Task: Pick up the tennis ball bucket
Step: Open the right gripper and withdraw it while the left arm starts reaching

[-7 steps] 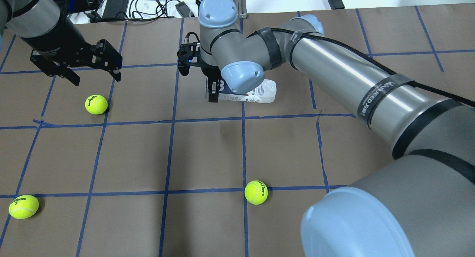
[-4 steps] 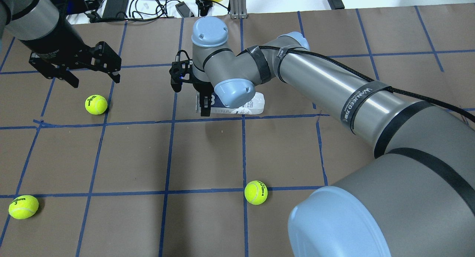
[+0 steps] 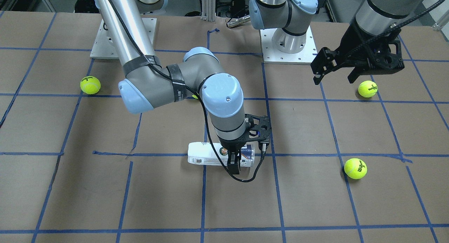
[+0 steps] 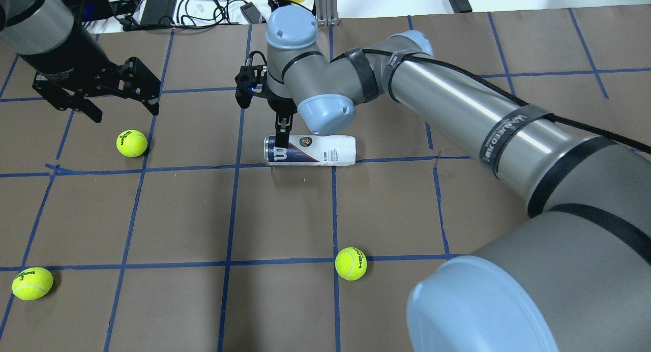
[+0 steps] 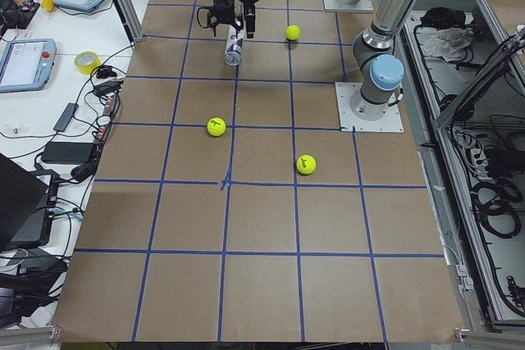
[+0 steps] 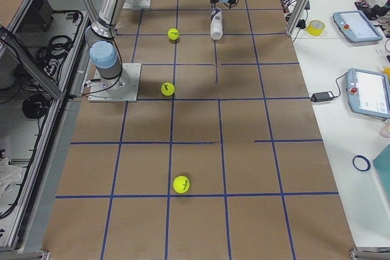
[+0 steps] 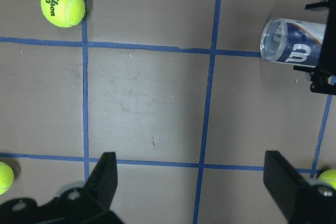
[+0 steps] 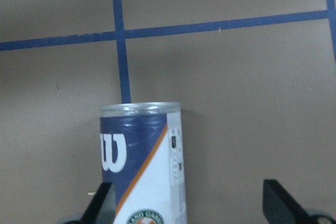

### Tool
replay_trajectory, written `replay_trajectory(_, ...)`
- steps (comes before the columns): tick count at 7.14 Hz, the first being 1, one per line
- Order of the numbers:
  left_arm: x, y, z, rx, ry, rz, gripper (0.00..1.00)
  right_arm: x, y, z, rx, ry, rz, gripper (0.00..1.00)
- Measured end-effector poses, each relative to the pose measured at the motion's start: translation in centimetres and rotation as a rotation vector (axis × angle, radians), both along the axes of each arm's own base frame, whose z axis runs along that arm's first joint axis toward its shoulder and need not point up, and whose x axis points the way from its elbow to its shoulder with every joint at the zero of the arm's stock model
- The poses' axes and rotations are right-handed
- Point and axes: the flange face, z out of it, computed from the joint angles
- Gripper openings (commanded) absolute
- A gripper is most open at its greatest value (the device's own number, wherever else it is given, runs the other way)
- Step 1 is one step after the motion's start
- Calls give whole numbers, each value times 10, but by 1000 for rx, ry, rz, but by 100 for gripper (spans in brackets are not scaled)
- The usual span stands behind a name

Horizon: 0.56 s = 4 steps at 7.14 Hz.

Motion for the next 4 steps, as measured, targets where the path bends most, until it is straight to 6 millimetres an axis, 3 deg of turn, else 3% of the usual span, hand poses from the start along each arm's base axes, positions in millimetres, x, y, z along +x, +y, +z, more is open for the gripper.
replay_trajectory(2,7,-4,-4,7,9,13,100,-91,-17,86,53,-13,-133,100)
replay_trajectory(4,7,-18,-29,18,56,34,100,-173,8,177,71,-66,-267,100)
